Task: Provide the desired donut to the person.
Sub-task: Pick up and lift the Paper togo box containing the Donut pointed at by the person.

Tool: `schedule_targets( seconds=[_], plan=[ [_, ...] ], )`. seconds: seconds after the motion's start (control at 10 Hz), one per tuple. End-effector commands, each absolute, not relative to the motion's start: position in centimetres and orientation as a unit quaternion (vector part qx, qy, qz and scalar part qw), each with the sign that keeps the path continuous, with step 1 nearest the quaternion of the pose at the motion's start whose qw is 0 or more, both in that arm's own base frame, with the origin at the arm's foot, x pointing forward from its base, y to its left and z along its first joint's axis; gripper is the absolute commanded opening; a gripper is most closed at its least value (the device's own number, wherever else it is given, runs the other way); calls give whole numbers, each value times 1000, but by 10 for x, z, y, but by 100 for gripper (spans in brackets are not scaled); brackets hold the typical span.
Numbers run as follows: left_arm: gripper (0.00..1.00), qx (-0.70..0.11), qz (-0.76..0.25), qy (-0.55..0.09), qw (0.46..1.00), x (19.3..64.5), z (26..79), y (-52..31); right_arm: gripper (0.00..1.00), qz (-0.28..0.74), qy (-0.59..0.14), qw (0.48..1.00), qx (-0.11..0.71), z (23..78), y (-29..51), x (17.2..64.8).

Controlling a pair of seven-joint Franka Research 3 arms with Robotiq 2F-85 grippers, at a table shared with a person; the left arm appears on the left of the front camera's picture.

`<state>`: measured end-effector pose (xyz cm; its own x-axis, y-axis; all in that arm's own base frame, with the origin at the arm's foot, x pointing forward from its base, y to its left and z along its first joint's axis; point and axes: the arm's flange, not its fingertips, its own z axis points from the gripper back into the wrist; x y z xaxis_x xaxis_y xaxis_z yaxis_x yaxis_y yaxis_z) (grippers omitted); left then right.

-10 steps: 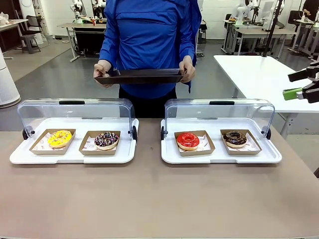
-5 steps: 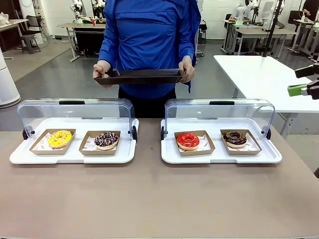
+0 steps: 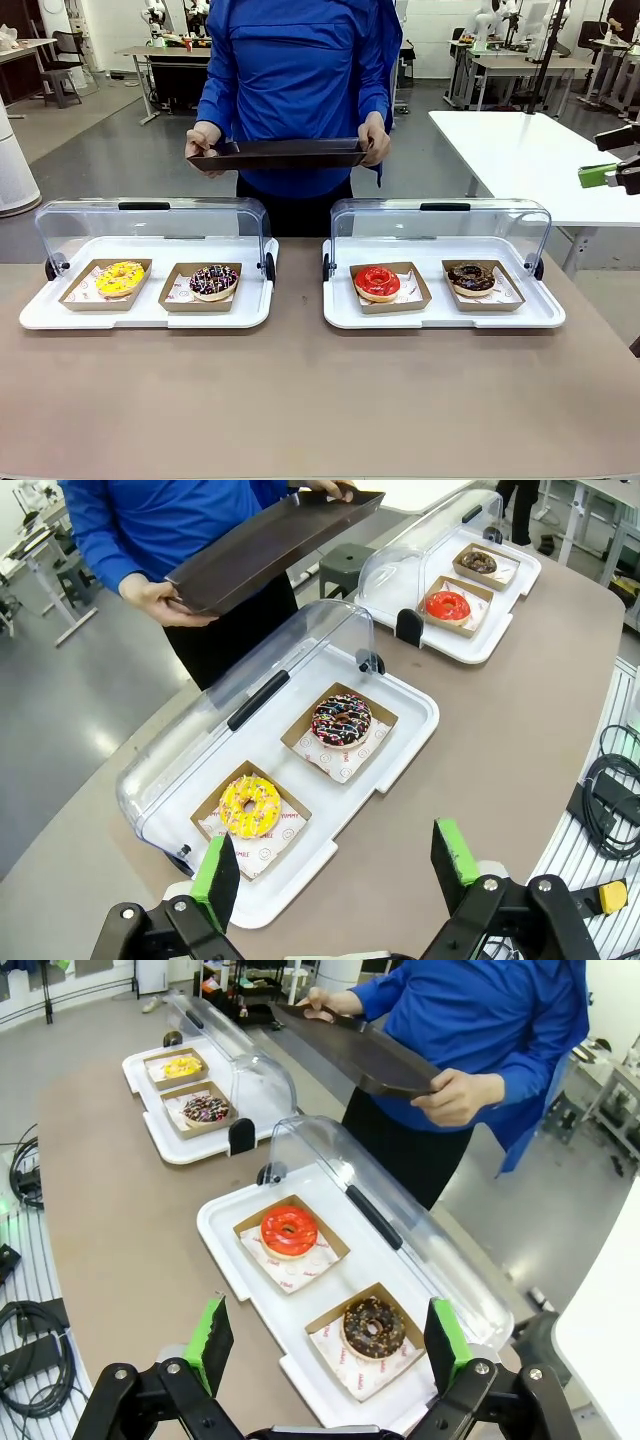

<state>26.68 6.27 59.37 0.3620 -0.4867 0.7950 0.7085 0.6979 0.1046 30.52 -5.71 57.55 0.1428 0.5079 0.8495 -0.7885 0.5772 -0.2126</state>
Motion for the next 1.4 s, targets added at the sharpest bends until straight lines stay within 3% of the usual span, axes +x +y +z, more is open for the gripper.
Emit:
schedule_targets(
  seconds=[0.0,0.1,0.2,1.3],
  plan=[
    [100,-132,-375,-435,808,229,506,33,100,393,-495,765,126,548,-36,293],
    [100,-162,-407,-416,797,239,502,31,100,397,-471,779,116,545,-24,302],
    [100,-130,-367,-429,815,267,593,62,100,426,-491,747,137,577,-57,307],
    [100,-130,-367,-429,815,267,593,62,100,426,-491,747,137,577,-57,307]
  ],
)
